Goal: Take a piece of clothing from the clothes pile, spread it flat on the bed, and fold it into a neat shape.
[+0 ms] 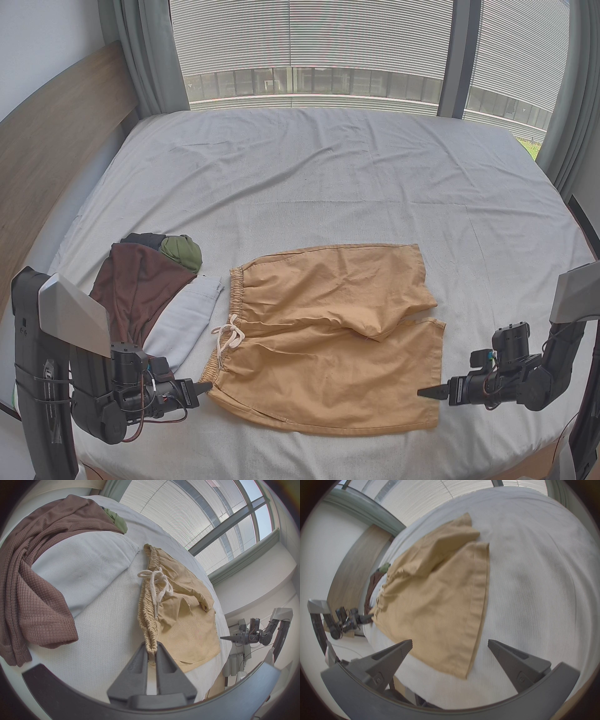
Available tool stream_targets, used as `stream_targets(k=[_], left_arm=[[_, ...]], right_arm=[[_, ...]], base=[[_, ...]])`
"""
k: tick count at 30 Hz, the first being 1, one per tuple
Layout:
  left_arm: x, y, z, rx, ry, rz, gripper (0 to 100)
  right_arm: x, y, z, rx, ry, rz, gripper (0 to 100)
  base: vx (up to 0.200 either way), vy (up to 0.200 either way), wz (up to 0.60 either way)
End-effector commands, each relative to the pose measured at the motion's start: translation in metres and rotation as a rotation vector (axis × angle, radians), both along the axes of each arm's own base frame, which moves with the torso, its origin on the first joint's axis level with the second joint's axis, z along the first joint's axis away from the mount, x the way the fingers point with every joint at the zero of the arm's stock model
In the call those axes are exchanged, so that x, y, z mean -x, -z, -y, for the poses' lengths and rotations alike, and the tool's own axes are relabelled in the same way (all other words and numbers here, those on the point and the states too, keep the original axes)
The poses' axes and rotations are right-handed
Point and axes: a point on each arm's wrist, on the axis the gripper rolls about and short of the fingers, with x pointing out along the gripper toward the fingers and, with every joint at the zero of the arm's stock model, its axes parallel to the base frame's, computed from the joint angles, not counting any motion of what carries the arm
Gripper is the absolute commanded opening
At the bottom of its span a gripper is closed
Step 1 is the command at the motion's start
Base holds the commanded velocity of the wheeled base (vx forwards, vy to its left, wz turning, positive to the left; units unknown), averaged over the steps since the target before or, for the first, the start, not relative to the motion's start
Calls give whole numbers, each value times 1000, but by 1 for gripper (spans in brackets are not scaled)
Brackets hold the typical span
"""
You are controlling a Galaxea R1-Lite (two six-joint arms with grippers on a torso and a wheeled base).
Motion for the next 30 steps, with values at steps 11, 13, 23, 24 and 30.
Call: stream_targets(k=[11,13,23,24,30], left_arm=[[0,5,0,-19,12,0,0],[0,5,0,-19,14,0,0],[1,3,2,-18,20,3,0],[1,3,3,-19,22,3,0],[1,2,3,-19,22,5,0]], right_arm=[[26,18,-5,55,-79,-140,100],[26,19,-8,59,-84,-138,100],[28,25,-26,85,-10,-160,100],[29,26,-26,92,-9,-159,100],[28,29,-28,119,1,-151,100]], base=[[0,0,0],[0,0,0],[0,0,0],[0,0,0],[0,0,0]])
